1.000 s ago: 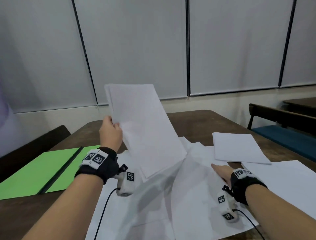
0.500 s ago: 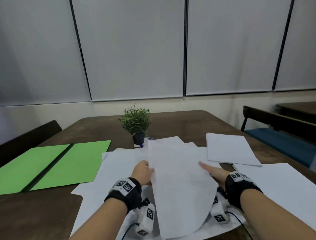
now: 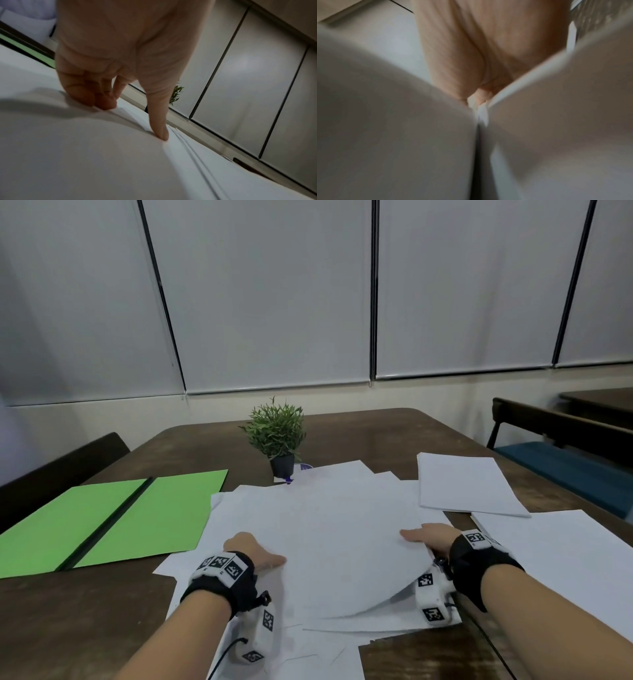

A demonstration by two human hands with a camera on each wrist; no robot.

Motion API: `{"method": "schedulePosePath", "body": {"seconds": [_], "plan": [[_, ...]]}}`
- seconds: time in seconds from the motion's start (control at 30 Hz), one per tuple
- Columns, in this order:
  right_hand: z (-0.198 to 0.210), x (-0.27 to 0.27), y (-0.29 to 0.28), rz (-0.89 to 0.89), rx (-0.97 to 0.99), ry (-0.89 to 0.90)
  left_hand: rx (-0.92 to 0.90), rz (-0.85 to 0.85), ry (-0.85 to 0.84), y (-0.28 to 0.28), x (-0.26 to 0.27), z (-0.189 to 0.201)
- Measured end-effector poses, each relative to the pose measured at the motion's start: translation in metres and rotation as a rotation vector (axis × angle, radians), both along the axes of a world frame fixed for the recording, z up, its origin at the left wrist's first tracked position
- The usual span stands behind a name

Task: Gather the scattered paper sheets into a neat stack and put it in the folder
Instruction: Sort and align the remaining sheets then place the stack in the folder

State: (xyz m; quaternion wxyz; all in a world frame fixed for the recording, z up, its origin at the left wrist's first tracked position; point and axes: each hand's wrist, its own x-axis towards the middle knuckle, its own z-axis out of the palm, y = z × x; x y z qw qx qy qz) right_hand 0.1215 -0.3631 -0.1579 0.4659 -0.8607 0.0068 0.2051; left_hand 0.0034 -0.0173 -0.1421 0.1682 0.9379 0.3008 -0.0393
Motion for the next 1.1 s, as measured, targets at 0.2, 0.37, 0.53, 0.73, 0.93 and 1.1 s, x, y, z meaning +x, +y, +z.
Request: {"method": "schedulePosePath", "body": {"seconds": [0.2,0.37,0.53,0.73,0.93,1.1], "plan": [[-0.003,-0.005,0.000,0.075,-0.075,-0.015,-0.086,-0.026,0.003,-0.002,0.004,0.005],[-0.003,-0.009,0.004,0.036,-0.099,-0.088,0.005,-0.074,-0.125,0.005,-0.003,0.011],[-0.002,-0.014,0.008,0.009,-0.074,-0.107,0.056,-0.057,-0.514,0.022,-0.012,0.054],[-0.001,-0.017,0.010,0.006,-0.048,-0.100,0.151,-0.004,-0.858,0.034,-0.021,0.127],[-0.001,-0.020,0.011,0.045,-0.001,-0.059,0.008,-0.016,-0.820,0.017,-0.003,0.138],[0.002,-0.020,0.012,-0.105,0.087,-0.015,-0.147,-0.094,-0.559,-0.026,0.008,0.083]]}}
